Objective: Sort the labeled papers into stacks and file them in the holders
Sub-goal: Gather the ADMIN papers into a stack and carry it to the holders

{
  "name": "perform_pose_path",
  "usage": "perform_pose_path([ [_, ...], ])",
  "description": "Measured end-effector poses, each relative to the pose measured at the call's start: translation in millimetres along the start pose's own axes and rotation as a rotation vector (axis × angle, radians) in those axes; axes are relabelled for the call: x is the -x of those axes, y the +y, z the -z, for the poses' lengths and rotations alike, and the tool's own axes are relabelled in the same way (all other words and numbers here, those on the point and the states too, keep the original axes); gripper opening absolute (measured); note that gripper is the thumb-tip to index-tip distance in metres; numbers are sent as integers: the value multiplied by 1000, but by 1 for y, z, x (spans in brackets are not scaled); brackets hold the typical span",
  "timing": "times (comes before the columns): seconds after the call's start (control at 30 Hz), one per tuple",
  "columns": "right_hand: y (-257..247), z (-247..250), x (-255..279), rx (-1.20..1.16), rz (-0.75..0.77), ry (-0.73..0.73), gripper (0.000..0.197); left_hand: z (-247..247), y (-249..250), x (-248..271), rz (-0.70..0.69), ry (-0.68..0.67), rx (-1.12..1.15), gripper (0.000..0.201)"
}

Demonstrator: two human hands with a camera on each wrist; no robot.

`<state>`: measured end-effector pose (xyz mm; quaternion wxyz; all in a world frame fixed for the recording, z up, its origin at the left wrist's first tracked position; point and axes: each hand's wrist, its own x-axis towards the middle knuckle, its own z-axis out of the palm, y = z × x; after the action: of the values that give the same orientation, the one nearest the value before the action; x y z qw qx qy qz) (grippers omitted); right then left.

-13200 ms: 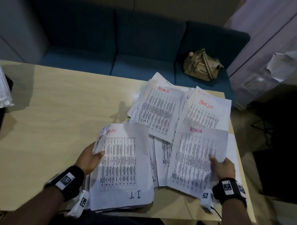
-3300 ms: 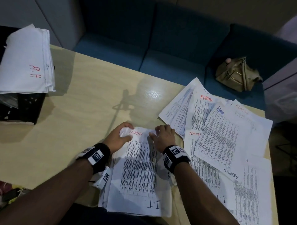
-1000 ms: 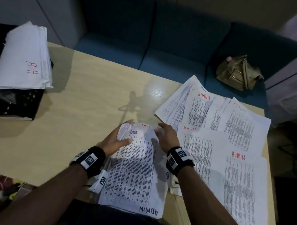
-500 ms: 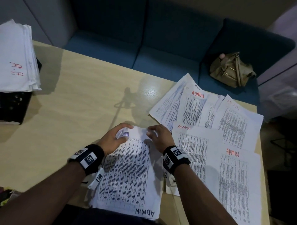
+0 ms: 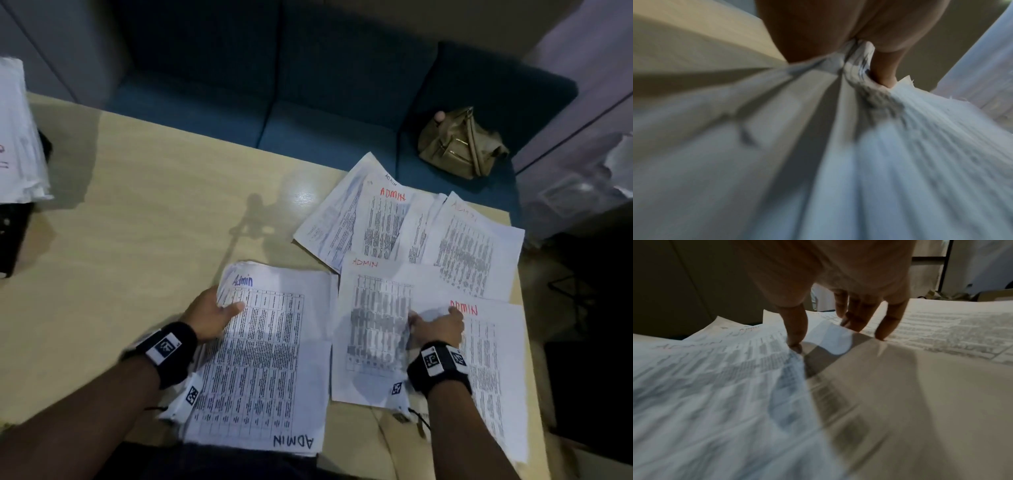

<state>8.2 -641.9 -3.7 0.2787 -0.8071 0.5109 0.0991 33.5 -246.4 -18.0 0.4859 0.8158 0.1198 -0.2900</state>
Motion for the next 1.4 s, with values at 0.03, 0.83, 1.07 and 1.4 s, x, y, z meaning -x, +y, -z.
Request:
perform_pose_path([
  [0.03,2,-1,-1,-68,10,-38,68,0,2,0,0,-3,-6,26],
  [0.83,116,80,-43,-81,23,137,38,-51,42,-7,-44,0,-79,41],
  [1.07,93,59,-30,53,66,40,93,-57,41,-5,-43,36,-60,38],
  [1.4,70,81,-1,-387,223,201,22,-56,36,-2,-7,39,-14,37],
])
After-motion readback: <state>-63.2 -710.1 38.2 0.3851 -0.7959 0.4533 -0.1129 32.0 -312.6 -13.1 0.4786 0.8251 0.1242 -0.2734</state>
